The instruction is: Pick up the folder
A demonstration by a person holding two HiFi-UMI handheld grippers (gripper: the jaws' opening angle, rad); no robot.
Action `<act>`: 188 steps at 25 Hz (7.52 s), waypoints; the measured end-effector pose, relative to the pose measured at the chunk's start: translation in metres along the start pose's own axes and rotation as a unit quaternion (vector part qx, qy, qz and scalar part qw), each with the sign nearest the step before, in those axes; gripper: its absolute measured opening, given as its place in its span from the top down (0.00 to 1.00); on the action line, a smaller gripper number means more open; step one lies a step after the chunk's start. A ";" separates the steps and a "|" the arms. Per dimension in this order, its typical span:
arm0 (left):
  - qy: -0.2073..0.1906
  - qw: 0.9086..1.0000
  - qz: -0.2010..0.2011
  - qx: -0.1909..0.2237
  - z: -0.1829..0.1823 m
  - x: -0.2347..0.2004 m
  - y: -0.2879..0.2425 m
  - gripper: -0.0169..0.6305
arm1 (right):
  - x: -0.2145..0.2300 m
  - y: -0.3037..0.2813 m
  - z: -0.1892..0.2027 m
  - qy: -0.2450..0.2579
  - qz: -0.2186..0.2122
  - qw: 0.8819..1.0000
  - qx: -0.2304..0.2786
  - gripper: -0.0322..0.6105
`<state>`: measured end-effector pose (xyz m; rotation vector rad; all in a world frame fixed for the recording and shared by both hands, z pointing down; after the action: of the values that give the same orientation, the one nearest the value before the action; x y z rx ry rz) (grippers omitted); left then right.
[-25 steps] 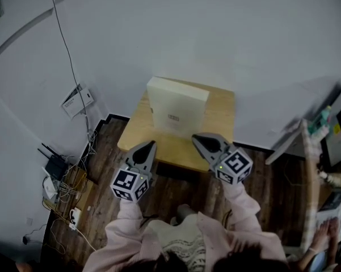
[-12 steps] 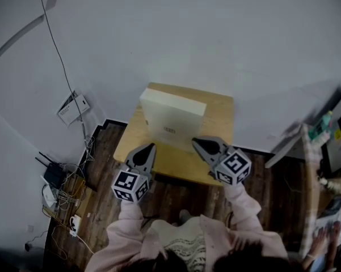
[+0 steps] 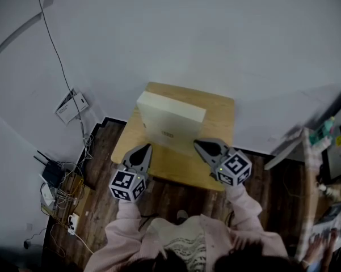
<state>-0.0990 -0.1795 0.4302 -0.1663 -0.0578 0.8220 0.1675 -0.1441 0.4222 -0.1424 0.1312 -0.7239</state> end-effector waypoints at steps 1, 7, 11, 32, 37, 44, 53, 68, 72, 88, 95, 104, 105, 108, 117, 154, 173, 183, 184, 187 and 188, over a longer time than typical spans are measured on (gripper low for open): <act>0.001 1.000 -0.002 -0.002 0.001 -0.001 0.000 0.98 | 0.001 0.000 0.001 -0.001 0.000 1.000 -0.001 0.95; 0.007 1.000 -0.007 -0.010 0.012 -0.003 -0.003 0.98 | 0.008 0.006 0.009 -0.011 0.013 1.000 -0.003 0.95; 0.011 1.000 -0.004 -0.017 0.016 -0.014 -0.007 0.98 | 0.008 0.004 0.015 -0.018 0.025 0.999 -0.012 0.95; -0.009 0.996 0.079 -0.048 0.017 -0.119 -0.065 0.98 | 0.020 -0.010 0.033 -0.061 0.147 0.984 -0.074 0.95; -0.007 0.993 0.103 -0.049 0.020 -0.136 -0.073 0.98 | 0.024 -0.010 0.038 -0.084 0.158 0.981 -0.070 0.87; 0.002 0.988 0.149 -0.049 0.025 -0.149 -0.085 0.86 | 0.024 -0.013 0.045 -0.122 0.157 0.978 -0.061 0.74; -0.008 0.973 0.220 -0.064 0.029 -0.155 -0.105 0.66 | 0.032 -0.019 0.044 -0.138 0.137 0.979 -0.064 0.66; -0.015 0.949 0.302 -0.092 0.031 -0.159 -0.129 0.47 | 0.041 -0.034 0.046 -0.145 0.107 0.980 -0.081 0.49; -0.016 0.942 0.320 -0.100 0.031 -0.158 -0.135 0.43 | 0.044 -0.039 0.047 -0.152 0.103 0.979 -0.092 0.42; -0.007 0.930 0.353 -0.097 0.034 -0.159 -0.153 0.40 | 0.055 -0.057 0.057 -0.170 0.079 0.977 -0.103 0.38; -0.001 0.929 0.360 -0.090 0.037 -0.156 -0.159 0.40 | 0.060 -0.058 0.059 -0.172 0.076 0.977 -0.098 0.38; 0.001 0.928 0.364 -0.079 0.039 -0.156 -0.162 0.40 | 0.062 -0.062 0.063 -0.153 0.078 0.981 -0.095 0.42; 0.005 0.928 0.364 -0.078 0.040 -0.156 -0.163 0.39 | 0.063 -0.062 0.063 -0.153 0.077 0.981 -0.093 0.42; 0.012 0.928 0.364 -0.076 0.040 -0.156 -0.165 0.39 | 0.065 -0.063 0.062 -0.153 0.076 0.981 -0.092 0.43; 0.011 0.932 0.356 -0.065 0.041 -0.156 -0.166 0.39 | 0.066 -0.062 0.064 -0.145 0.084 0.982 -0.082 0.43; 0.003 0.949 0.315 -0.009 -0.030 -0.126 -0.129 0.40 | 0.057 -0.024 -0.001 -0.100 0.102 0.990 -0.003 0.43; 0.015 0.957 0.289 0.032 -0.071 -0.101 -0.094 0.41 | 0.042 0.004 -0.049 -0.064 0.110 0.991 0.036 0.43; 0.008 0.959 0.275 0.063 -0.085 -0.096 -0.068 0.41 | 0.025 0.009 -0.069 -0.046 0.111 0.991 0.053 0.43; 0.007 0.959 0.274 0.066 -0.087 -0.096 -0.066 0.41 | 0.023 0.010 -0.071 -0.045 0.112 0.991 0.056 0.43; 0.002 0.960 0.272 0.070 -0.091 -0.095 -0.061 0.41 | 0.020 0.011 -0.075 -0.041 0.115 0.991 0.060 0.43; 0.001 0.960 0.271 0.071 -0.092 -0.095 -0.060 0.41 | 0.019 0.011 -0.077 -0.040 0.116 0.991 0.061 0.42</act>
<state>-0.1092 -0.3007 0.3506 -0.0446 0.0526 1.3694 0.1759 -0.1546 0.3433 -0.0389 0.0261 -0.4917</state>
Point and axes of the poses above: the fingertips, and each gripper's own axes: y backward along the fingers, x to its right, z out of its underside, the point moved 9 cm from there along y, backward along the fingers, and after that the axes turned 3 degrees about -x, right-handed, at the moved point
